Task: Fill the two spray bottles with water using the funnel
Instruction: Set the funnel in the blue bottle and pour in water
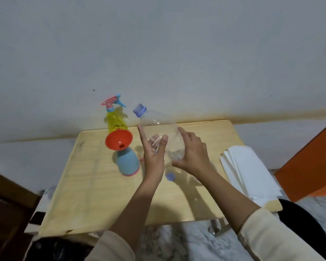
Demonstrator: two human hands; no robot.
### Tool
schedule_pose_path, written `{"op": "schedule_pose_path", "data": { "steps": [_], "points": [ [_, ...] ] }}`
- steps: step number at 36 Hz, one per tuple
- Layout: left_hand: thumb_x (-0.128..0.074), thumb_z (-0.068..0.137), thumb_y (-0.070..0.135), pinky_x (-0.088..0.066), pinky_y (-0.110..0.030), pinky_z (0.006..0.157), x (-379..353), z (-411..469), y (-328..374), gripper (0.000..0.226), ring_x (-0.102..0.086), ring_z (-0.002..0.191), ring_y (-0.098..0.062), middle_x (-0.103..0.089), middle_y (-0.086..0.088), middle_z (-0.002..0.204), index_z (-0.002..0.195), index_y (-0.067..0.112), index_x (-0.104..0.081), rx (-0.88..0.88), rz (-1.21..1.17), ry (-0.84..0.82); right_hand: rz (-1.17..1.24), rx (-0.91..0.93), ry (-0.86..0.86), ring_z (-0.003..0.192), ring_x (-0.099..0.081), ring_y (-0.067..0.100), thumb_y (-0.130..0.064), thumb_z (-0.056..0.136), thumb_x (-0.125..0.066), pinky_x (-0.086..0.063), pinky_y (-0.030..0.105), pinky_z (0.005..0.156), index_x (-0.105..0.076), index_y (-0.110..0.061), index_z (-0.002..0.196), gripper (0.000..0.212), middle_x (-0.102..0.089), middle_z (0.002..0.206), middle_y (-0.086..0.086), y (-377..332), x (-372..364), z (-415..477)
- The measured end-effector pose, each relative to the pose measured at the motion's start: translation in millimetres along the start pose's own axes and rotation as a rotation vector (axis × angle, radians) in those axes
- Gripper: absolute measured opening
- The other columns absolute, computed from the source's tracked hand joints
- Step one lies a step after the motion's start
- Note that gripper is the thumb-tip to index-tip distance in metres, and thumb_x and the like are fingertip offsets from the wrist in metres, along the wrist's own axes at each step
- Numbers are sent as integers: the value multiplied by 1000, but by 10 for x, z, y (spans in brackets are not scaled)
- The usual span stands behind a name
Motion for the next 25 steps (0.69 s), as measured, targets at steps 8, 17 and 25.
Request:
{"op": "schedule_pose_path", "data": {
  "steps": [8, 17, 25],
  "points": [
    [-53, 96, 23, -46, -41, 96, 126, -165, -219, 75, -61, 103, -11, -59, 6, 108, 147, 46, -2, 148, -193, 123, -166, 13, -173, 112, -45, 27, -27, 59, -78, -35, 38, 93, -19, -32, 144, 103, -38, 127, 5, -122, 11, -83],
    [-49, 97, 34, -50, -41, 90, 102, -180, -340, 72, -66, 95, -13, -57, 6, 111, 146, 49, 1, 235, -298, 182, -383, -15, -228, 106, -48, 30, -23, 60, -79, -37, 39, 88, -21, -31, 140, 99, -40, 125, 7, -223, 131, -93],
    [-53, 92, 43, -47, -50, 96, 42, -176, -360, 73, -48, 129, -29, -25, 4, 156, 143, 56, -2, 279, -347, 202, -447, -5, -242, 109, -47, 30, -23, 60, -79, -36, 39, 90, -23, -32, 138, 97, -41, 126, 8, -258, 263, -30]
  ]
}}
Point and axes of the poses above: each hand's wrist, its own z-axis towards the middle knuckle, its own x-axis out of the back of the hand, y = z × x, the point moved 4 cm from there along z, towards the middle knuckle
